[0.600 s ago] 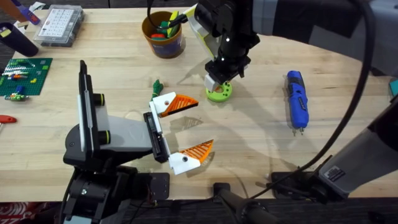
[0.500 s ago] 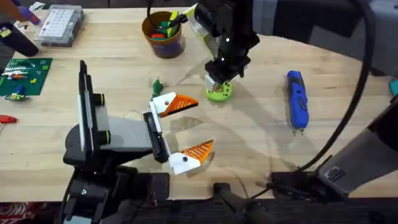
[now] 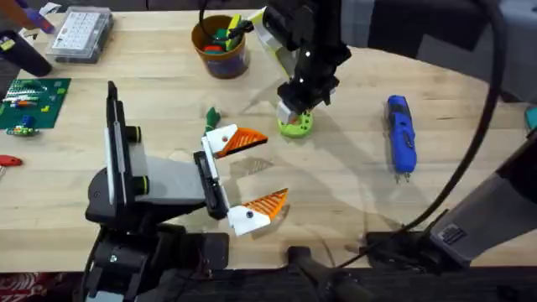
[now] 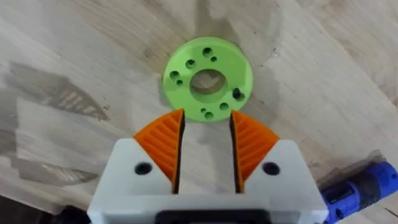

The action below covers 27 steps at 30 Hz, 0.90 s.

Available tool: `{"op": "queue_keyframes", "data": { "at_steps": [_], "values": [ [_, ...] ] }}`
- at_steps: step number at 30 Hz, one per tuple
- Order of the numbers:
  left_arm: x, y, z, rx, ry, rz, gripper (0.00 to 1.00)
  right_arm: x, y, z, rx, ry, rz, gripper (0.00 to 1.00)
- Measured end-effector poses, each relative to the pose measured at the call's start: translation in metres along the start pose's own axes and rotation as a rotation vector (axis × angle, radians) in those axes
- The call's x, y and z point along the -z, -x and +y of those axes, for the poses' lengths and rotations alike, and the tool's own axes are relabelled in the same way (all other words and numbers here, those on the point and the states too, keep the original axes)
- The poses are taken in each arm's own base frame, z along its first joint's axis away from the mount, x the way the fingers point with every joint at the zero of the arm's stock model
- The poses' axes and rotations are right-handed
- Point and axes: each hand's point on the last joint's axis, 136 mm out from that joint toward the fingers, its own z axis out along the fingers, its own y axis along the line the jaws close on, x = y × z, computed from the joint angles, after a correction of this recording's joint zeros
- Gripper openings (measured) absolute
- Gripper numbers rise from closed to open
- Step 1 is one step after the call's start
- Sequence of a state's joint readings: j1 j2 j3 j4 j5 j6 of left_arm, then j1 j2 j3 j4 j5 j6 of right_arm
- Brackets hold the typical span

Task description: Pick up the gripper from the table and insert it into the empty holder that is missing its gripper. Then pick up a screw, insert it into the mounting hole, and use the screwdriver to tighten it. Finally, clean up the table by picking up the vegetable and placing it into the bucket.

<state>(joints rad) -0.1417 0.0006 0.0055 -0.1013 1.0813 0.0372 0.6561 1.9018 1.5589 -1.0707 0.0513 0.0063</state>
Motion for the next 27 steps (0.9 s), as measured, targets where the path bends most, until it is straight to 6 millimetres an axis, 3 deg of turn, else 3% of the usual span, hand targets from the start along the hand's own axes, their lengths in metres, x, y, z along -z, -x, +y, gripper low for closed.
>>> {"op": "queue_keyframes", "data": {
  "at_steps": [19, 27],
  "values": [
    [0.0, 0.0, 0.0, 0.0, 0.0, 0.0, 0.993, 0.002, -0.001, -0.029, -0.074, -0.006, -0.004, 0.43],
    [0.0, 0.0, 0.0, 0.0, 0.0, 0.0, 0.993, 0.039, -0.007, -0.03, -0.077, -0.009, -0.077, 0.429]
  ]
}}
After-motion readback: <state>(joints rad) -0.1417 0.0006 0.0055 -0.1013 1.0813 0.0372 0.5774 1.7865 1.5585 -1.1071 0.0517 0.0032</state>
